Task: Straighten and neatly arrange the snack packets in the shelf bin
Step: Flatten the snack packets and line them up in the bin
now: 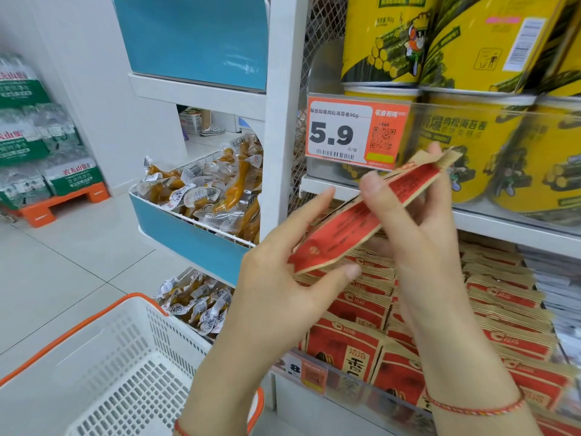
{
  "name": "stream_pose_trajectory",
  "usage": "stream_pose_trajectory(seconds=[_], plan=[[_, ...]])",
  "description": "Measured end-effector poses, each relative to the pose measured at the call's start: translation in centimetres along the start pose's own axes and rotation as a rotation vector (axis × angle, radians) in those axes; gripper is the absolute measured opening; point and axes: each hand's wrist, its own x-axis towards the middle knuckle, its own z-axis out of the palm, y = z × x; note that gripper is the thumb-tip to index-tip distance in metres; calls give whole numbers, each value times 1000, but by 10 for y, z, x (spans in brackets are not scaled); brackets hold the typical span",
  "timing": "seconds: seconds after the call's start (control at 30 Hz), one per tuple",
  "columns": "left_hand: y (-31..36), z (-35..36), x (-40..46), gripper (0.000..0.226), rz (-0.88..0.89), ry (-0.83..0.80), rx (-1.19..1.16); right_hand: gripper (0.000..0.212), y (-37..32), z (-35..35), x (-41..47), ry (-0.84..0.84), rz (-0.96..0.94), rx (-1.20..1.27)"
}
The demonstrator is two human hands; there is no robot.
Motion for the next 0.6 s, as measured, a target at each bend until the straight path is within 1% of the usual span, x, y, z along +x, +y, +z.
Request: stream_pose_trajectory(seconds=[0.03, 0.1, 0.17, 0.23, 0.37, 0.47, 0.53, 0.6], plan=[[1, -5, 0, 71, -47, -47, -77, 101, -2, -3, 1, 39, -6, 13], [3, -13, 1, 58, -87, -95, -204, 98, -5, -10, 4, 93, -35, 21], [3, -18, 3, 37, -109, -34, -299, 96, -9, -13, 4, 116, -63, -7], [1, -19, 4, 19, -134, 40, -323, 94, -10, -14, 4, 130, -75, -28], [-1, -16, 2, 5, -136, 65, -269, 92, -10, -14, 3, 127, -86, -30], [-2, -13, 1, 9, -98, 97, -148, 99, -10, -13, 3, 130, -93, -36], [-6, -11, 1, 8, -64, 92, -42, 99, -10, -12, 2, 133, -117, -63], [-9, -11, 2, 14, -40, 104, 45, 98, -10, -11, 1, 122, -132, -88]])
